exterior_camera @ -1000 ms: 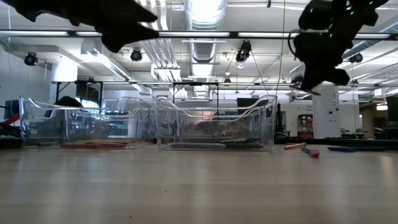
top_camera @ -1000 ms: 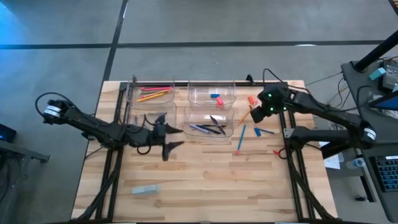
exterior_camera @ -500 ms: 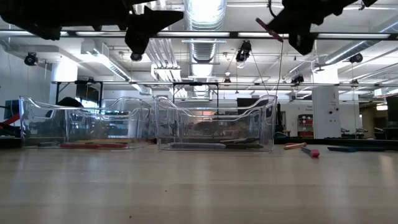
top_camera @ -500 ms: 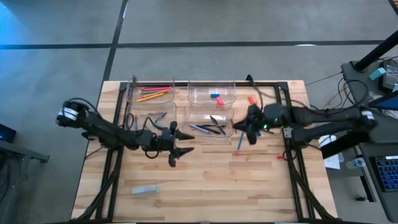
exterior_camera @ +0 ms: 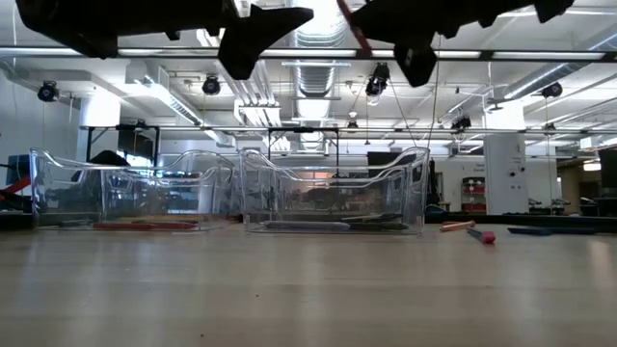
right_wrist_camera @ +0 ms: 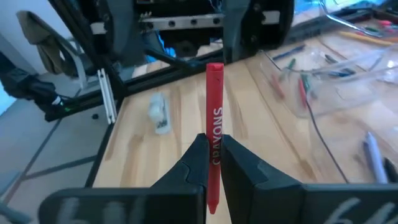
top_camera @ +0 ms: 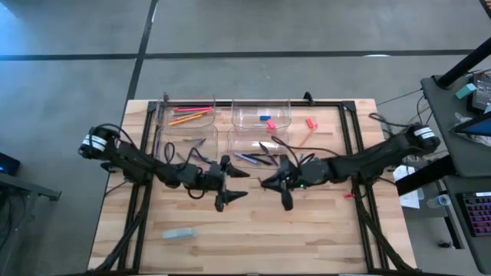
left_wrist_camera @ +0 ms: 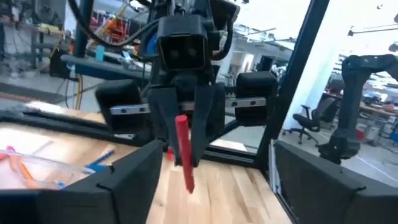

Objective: Sort crayons/erasers/pens/pencils in bins
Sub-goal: Put the red crayon into the bottom left transparent bin

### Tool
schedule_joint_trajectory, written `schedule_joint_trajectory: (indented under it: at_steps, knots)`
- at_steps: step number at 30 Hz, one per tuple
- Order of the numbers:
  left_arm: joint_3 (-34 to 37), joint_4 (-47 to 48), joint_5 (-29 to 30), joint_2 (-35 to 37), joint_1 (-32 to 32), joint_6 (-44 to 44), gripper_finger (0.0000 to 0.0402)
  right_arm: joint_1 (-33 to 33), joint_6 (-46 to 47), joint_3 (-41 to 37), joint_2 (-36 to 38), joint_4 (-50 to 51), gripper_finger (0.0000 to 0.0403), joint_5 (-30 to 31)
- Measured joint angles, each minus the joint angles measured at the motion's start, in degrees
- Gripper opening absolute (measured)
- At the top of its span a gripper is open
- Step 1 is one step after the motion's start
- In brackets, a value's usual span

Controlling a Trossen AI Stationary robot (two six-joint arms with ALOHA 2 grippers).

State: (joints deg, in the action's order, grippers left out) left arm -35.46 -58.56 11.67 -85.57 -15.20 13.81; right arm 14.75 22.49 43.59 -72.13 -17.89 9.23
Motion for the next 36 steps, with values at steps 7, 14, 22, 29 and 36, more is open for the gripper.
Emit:
schedule_joint_trajectory:
  at_steps: [7,14,22,29,36]
  knots:
    - [-1.0,1.0,0.1,-2.2,0.2,2.4,0.0317,0.0,-2.5,0.1,-5.9,-9.9,0.0020,0.0]
    - [-1.9,0.9,2.8,-2.9,0.2,2.5,0.0317,0.0,-3.0,0.2,-8.7,-14.5,0.0020,0.0]
    - [-2.1,1.0,6.5,-2.9,0.2,2.6,0.0314,0.0,-3.2,0.2,-9.0,-15.0,0.0020,-0.1]
    - [-2.2,1.1,7.7,-2.9,0.2,2.6,0.0241,0.0,-3.7,0.2,-9.0,-15.7,0.0020,-0.1]
    - [-2.3,1.0,7.7,-2.8,0.2,2.4,0.0125,0.0,-3.7,0.2,-9.0,-15.7,0.0020,0.0]
